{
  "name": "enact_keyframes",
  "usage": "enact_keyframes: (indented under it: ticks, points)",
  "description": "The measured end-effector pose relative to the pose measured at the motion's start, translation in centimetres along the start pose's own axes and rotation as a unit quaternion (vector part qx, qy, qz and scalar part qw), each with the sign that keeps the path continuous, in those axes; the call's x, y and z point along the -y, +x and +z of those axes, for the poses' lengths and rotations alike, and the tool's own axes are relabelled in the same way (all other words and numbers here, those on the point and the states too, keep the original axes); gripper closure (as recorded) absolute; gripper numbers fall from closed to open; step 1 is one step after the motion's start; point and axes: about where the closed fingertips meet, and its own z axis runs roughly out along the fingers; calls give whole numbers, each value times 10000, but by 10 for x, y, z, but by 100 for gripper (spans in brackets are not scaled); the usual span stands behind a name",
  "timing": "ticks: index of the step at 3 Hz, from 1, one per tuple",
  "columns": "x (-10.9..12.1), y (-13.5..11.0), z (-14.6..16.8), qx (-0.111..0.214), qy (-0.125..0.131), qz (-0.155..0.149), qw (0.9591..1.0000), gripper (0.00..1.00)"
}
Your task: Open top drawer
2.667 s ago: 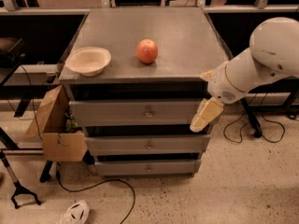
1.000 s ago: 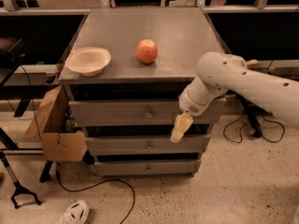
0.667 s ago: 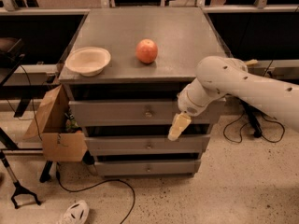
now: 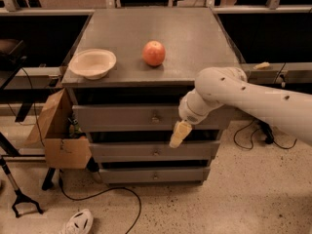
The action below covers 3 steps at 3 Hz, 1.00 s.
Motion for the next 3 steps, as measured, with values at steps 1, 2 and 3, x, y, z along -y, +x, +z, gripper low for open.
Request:
enact_keyframes:
  ticks: [1,2,3]
  points:
    - [-2,9,17,-184,-40,40,9998,19]
    - [0,7,13,-184,-40,40,9998,42]
    - [2,4,5,-184,-40,39,9998,65]
